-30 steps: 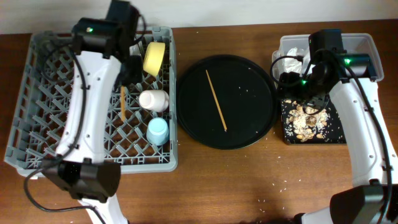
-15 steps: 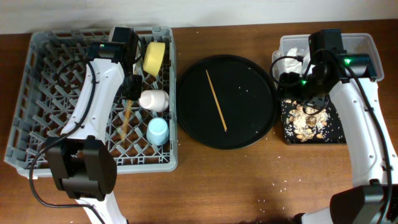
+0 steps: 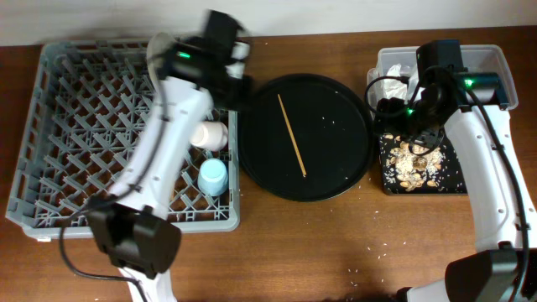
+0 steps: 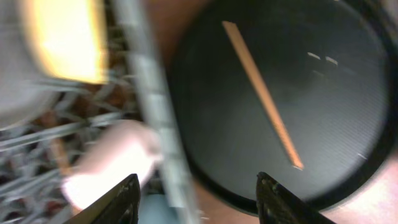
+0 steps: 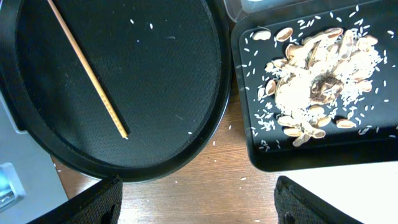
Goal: Sort waste into correct bins and load items into the dishwasher rack
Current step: 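Grasp the second wooden chopstick on the tray with the left gripper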
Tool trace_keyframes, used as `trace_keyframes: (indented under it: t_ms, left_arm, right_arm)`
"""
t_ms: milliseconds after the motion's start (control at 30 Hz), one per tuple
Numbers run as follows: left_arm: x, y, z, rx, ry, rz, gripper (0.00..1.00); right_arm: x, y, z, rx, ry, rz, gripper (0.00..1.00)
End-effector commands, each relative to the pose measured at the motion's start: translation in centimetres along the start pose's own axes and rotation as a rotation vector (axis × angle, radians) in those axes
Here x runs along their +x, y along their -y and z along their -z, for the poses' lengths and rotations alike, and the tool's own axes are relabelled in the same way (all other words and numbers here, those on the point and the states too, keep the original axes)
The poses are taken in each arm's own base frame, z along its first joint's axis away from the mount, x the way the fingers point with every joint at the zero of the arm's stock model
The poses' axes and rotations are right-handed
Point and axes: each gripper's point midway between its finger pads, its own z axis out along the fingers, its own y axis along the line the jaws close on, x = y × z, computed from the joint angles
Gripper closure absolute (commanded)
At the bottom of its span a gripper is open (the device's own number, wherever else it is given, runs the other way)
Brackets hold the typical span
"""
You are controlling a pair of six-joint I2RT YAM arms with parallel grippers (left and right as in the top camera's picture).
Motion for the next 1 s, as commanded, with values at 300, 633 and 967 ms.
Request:
trace_keyframes:
  t_ms: [300, 633, 967]
  left_arm:
    - [1.4, 8.6, -10.8, 0.038, -0.089, 0.117, 0.48]
    - [2.3, 10.7, -18.2, 0.029, -0.101, 0.198, 0.56]
    - [2.9, 10.2, -20.2, -0.007, -0.105, 0.201, 0.60]
  right_arm:
    - [1.0, 0.1, -0.2, 0.012, -0.041, 0.010, 0.15]
    - [1.6, 0.3, -0.2, 0.019, -0.066, 0.015, 0.15]
    - [1.6, 0.3, -0.2, 0.019, -0.067, 0.015, 0.14]
